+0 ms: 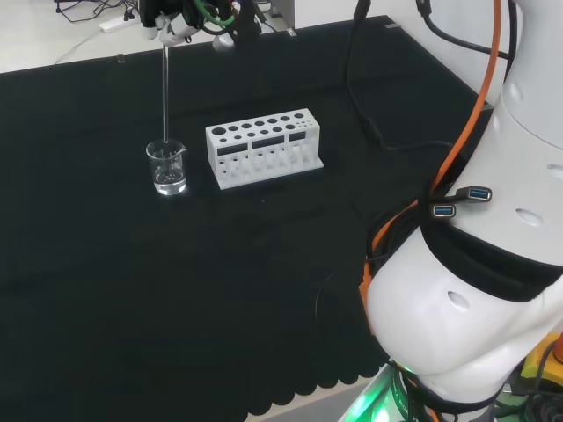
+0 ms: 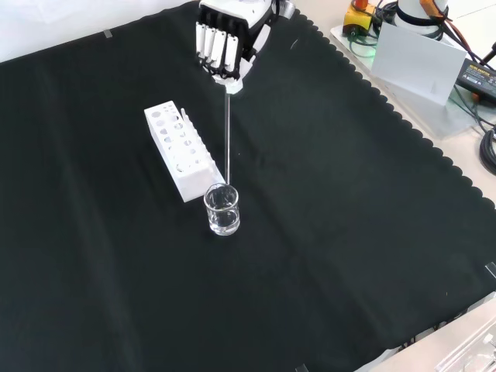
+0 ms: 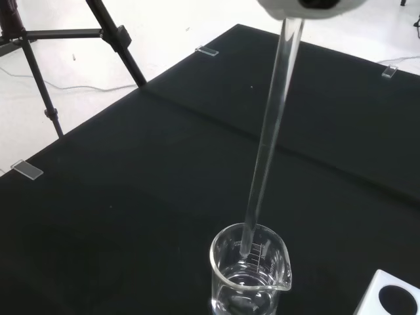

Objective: Stir in the beaker to the left of the white test tube rack with the glass rod.

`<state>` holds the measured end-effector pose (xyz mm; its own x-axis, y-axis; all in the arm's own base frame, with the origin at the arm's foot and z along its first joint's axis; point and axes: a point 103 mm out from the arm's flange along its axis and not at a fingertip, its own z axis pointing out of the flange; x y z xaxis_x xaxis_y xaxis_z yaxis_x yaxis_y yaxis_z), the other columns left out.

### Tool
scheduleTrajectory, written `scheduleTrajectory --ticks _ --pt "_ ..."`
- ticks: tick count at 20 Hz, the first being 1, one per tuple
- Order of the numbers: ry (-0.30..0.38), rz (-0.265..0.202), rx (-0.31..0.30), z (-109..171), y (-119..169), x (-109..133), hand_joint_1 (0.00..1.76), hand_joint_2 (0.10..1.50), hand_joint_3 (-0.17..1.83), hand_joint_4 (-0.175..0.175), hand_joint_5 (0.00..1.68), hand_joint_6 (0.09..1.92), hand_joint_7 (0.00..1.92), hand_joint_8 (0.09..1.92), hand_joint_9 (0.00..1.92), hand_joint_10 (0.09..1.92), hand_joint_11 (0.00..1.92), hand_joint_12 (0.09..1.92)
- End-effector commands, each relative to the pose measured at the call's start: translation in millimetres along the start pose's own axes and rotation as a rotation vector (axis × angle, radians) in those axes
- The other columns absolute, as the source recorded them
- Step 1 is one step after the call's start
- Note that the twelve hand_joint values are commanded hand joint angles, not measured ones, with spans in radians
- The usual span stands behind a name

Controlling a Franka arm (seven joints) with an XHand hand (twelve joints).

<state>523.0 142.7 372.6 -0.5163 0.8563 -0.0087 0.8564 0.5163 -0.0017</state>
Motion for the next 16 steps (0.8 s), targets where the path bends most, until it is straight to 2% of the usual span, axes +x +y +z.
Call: scheduleTrajectory --ticks 1,7,9,12,16 --pt "0.006 0.001 0.008 4.1 2.5 -4.4 1.53 1.0 -0.01 -0.175 1.27 0.23 0.99 0.95 1.13 1.13 1.28 0.58" --pt "0.009 -0.004 0.02 19.3 15.0 -7.2 1.53 1.0 -0.01 -0.175 1.27 0.21 0.99 0.96 1.13 1.13 1.27 0.58" --pt "0.013 -0.003 0.012 18.4 11.2 -10.5 1.53 1.0 -0.01 -0.175 1.27 0.21 0.99 0.96 1.13 1.13 1.27 0.59" --pt "0.009 -0.009 0.035 22.9 15.6 -10.3 1.53 1.0 0.0 -0.175 1.27 0.21 0.99 0.96 1.13 1.13 1.27 0.59" --pt "0.013 -0.016 0.056 42.5 27.3 -13.4 1.53 1.0 0.0 -0.175 1.28 0.21 0.98 0.96 1.13 1.13 1.27 0.6"
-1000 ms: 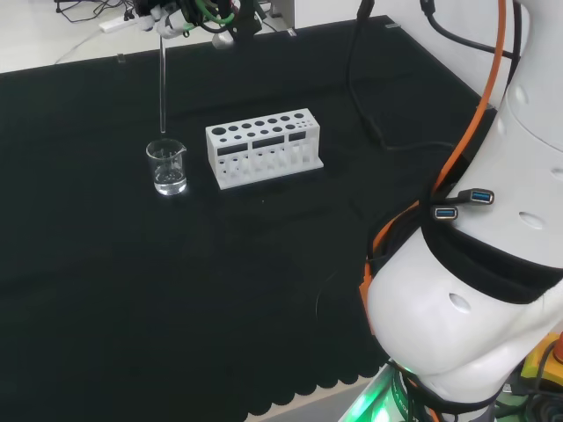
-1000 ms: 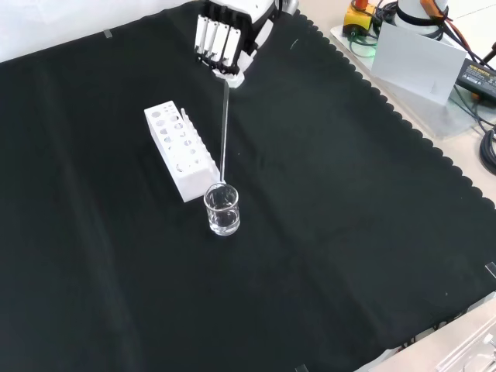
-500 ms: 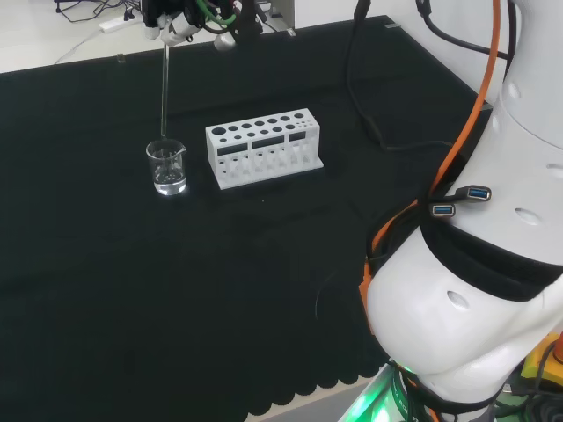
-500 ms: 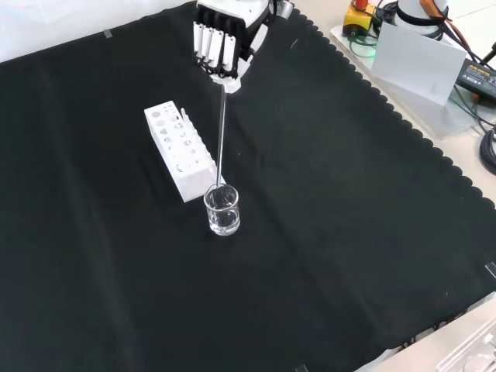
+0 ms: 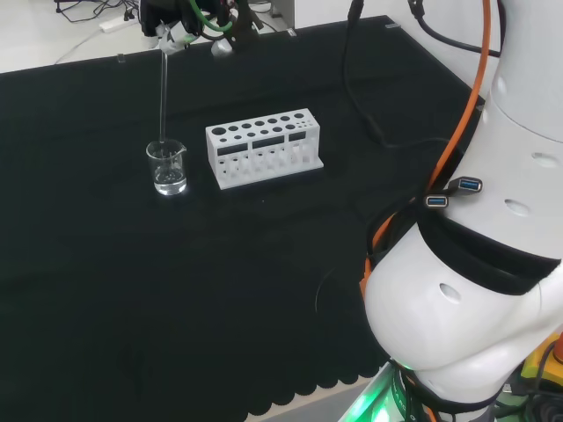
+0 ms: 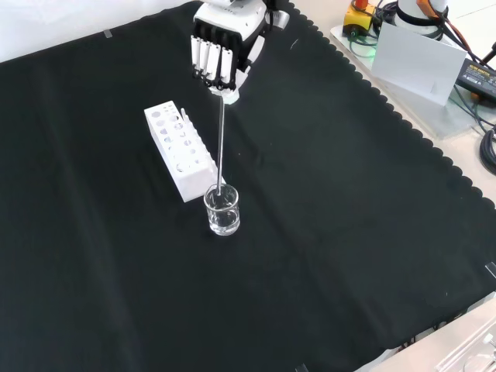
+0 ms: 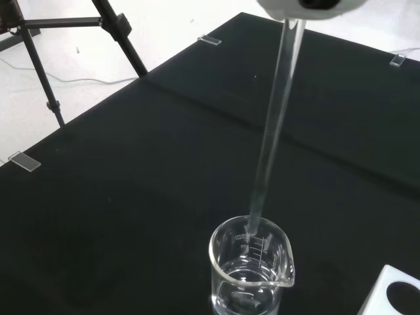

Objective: Stir in the beaker to the left of the white test tube rack with the glass rod.

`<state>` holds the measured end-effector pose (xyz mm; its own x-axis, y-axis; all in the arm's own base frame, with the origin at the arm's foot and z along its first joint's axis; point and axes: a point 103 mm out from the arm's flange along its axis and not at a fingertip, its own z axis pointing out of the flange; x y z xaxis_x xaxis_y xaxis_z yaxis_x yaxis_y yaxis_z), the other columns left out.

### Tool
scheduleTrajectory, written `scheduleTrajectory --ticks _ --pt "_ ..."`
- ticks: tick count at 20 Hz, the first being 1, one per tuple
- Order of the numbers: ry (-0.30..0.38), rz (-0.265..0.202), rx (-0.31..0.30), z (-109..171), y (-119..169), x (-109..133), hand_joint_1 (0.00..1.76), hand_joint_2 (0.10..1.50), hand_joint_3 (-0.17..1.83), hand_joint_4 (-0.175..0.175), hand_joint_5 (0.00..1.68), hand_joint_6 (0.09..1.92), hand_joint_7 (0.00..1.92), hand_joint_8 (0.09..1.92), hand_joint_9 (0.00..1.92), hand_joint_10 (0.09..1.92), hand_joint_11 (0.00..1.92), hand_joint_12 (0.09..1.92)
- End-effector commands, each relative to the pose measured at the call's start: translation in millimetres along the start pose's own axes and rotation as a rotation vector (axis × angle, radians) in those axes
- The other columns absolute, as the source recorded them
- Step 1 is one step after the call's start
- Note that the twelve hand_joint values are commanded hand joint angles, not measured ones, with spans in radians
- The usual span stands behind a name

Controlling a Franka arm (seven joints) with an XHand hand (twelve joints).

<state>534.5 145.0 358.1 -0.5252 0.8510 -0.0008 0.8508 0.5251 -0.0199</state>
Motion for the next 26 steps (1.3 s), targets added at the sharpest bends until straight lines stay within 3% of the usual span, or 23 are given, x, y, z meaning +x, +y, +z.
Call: scheduleTrajectory --ticks 1,7,12,20,25,26 --pt "0.008 -0.007 0.039 31.7 18.6 -10.9 1.53 1.0 0.0 -0.175 1.28 0.21 0.98 0.96 1.13 1.13 1.27 0.6" --pt "0.018 -0.033 0.041 45.3 24.0 -14.2 1.53 1.0 0.0 -0.175 1.28 0.21 0.98 0.96 1.13 1.13 1.26 0.61" --pt "0.0 -0.048 0.08 58.8 20.9 -15.6 1.53 1.0 0.0 -0.175 1.27 0.22 0.98 0.97 1.13 1.13 1.26 0.61" --pt "-0.034 -0.054 0.103 61.9 17.7 -14.5 1.52 1.0 0.0 -0.175 1.27 0.22 0.98 0.97 1.13 1.13 1.27 0.61" --pt "-0.018 -0.061 0.126 63.8 13.5 -8.1 1.52 1.0 0.0 -0.175 1.27 0.23 0.98 0.97 1.13 1.13 1.27 0.61" --pt "-0.066 -0.088 0.113 63.2 12.1 -7.8 1.52 1.0 0.0 -0.175 1.27 0.23 0.98 0.97 1.13 1.13 1.27 0.61"
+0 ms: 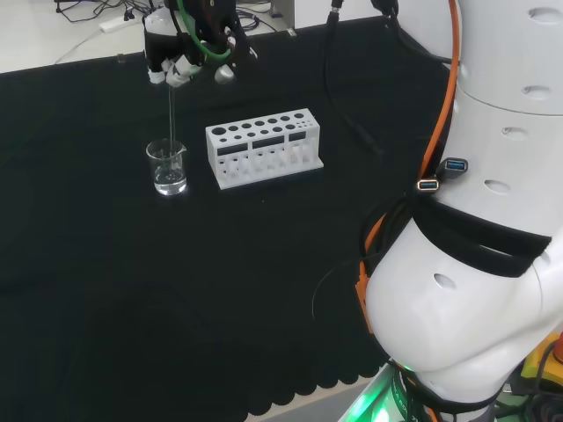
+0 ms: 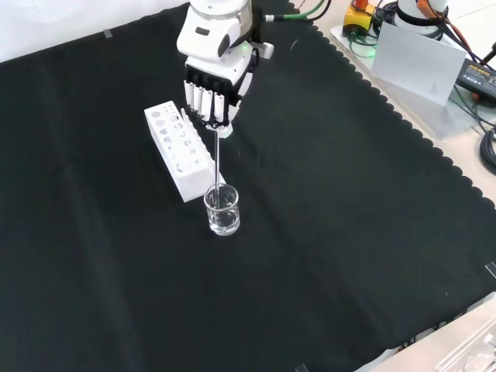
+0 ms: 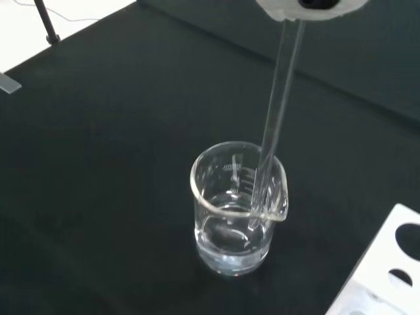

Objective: Stir in the beaker to the left of the white test tube rack with the glass rod.

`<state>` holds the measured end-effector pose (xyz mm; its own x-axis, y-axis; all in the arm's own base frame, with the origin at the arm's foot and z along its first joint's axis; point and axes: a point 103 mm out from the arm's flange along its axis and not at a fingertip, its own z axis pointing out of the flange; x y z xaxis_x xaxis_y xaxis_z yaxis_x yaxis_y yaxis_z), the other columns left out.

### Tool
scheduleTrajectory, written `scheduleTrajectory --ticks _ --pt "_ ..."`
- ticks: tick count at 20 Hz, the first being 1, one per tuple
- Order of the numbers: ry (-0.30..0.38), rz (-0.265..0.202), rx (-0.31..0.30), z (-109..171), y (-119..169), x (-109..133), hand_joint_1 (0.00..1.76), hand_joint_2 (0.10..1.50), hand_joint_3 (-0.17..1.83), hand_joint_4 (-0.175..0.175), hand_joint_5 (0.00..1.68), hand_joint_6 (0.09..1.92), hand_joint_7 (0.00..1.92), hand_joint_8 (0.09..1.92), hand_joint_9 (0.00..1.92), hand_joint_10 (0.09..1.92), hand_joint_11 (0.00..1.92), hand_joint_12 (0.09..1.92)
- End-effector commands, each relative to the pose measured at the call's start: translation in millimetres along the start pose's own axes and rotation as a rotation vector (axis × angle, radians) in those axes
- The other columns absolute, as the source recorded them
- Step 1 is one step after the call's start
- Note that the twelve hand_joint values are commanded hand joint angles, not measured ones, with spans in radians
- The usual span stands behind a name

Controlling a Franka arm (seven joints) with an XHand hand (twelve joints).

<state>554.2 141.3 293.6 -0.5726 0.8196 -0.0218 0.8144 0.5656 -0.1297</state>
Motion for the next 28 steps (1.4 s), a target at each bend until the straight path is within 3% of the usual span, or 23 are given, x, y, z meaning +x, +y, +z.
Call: scheduleTrajectory --ticks 1,7,14,23,25,28 --pt "-0.052 -0.038 0.004 -1.4 -4.1 12.3 1.52 1.0 0.0 -0.175 1.27 0.23 0.98 0.97 1.13 1.13 1.27 0.61" --pt "0.013 -0.039 0.028 -1.3 -0.3 39.9 1.53 1.0 0.0 -0.175 1.26 0.23 0.98 0.96 1.13 1.13 1.26 0.61" --pt "0.027 -0.053 0.047 -0.3 26.4 38.9 1.53 1.0 0.0 -0.175 1.26 0.23 0.98 0.96 1.13 1.14 1.26 0.61" --pt "0.025 -0.019 0.015 -8.4 31.3 8.1 1.52 1.0 0.0 -0.175 1.26 0.26 0.96 0.98 1.12 1.14 1.25 0.63" --pt "-0.008 0.001 0.046 -14.0 23.0 -19.0 1.52 1.0 0.0 -0.175 1.24 0.3 0.95 0.99 1.12 1.15 1.24 0.65" --pt "0.015 0.028 0.05 -7.9 11.4 -38.4 1.52 1.01 0.0 -0.175 1.21 0.34 0.95 1.0 1.11 1.15 1.24 0.66"
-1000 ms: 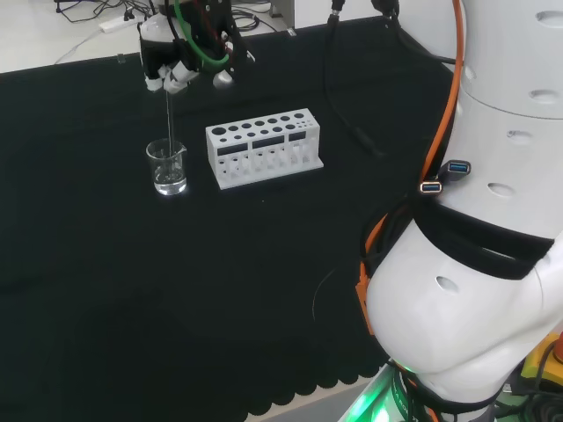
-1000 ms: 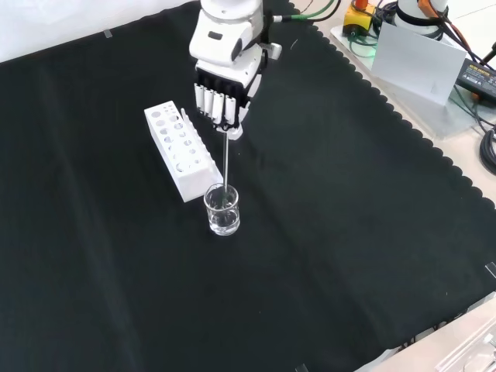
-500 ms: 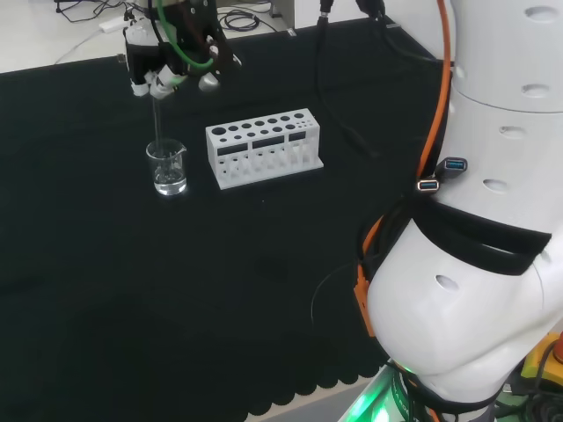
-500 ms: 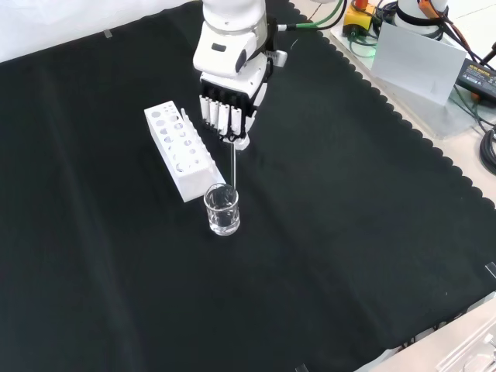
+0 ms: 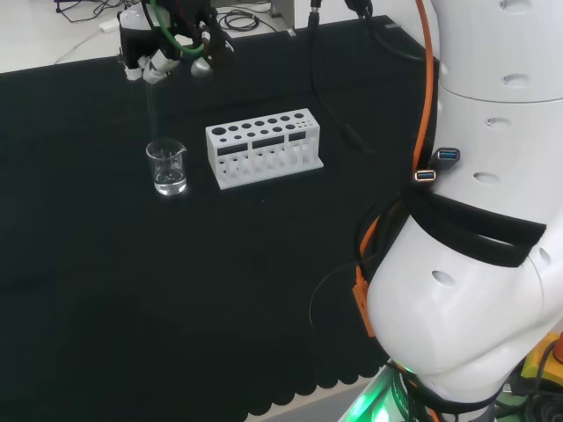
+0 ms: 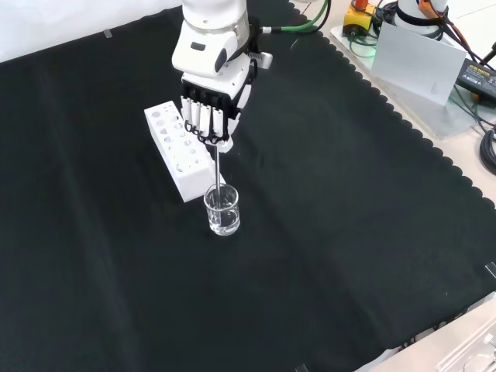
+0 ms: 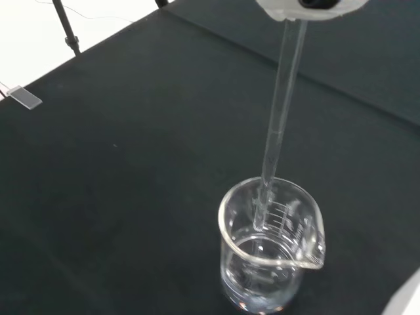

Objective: Stir in the beaker to the left of the white test tube rack with the glass rod.

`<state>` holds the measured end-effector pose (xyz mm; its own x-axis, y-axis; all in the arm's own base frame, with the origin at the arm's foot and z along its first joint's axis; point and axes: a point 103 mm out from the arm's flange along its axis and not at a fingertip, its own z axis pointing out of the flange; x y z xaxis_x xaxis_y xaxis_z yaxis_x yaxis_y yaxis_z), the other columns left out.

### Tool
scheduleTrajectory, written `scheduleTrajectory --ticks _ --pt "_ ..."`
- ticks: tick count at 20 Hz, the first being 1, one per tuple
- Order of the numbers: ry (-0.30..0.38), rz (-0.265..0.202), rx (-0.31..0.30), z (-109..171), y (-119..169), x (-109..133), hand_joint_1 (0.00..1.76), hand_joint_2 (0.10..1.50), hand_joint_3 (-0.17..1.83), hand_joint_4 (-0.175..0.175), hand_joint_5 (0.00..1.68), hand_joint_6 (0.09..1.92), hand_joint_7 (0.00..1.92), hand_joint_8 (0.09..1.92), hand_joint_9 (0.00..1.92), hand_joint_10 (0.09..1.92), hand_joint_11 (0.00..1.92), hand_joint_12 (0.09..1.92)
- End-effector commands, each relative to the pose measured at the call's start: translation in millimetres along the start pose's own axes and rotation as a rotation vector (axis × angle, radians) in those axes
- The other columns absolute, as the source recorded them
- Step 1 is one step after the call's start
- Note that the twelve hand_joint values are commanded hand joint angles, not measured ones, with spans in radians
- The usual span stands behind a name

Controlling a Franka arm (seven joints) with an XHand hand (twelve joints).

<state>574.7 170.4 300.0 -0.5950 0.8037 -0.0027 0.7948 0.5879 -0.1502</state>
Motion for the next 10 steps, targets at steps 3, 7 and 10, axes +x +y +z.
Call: scheduleTrajectory --ticks 3,7,10 --pt "0.019 0.07 0.035 7.7 -30.2 -58.6 1.52 1.01 0.0 -0.175 1.21 0.35 0.95 1.0 1.11 1.15 1.24 0.66" --pt "0.03 0.064 0.044 11.0 -34.5 -53.9 1.52 1.01 0.0 -0.175 1.2 0.36 0.95 1.0 1.11 1.15 1.24 0.66" --pt "0.034 0.046 0.044 12.1 -35.3 -38.3 1.52 1.01 0.0 -0.175 1.2 0.36 0.95 1.0 1.11 1.15 1.24 0.66"
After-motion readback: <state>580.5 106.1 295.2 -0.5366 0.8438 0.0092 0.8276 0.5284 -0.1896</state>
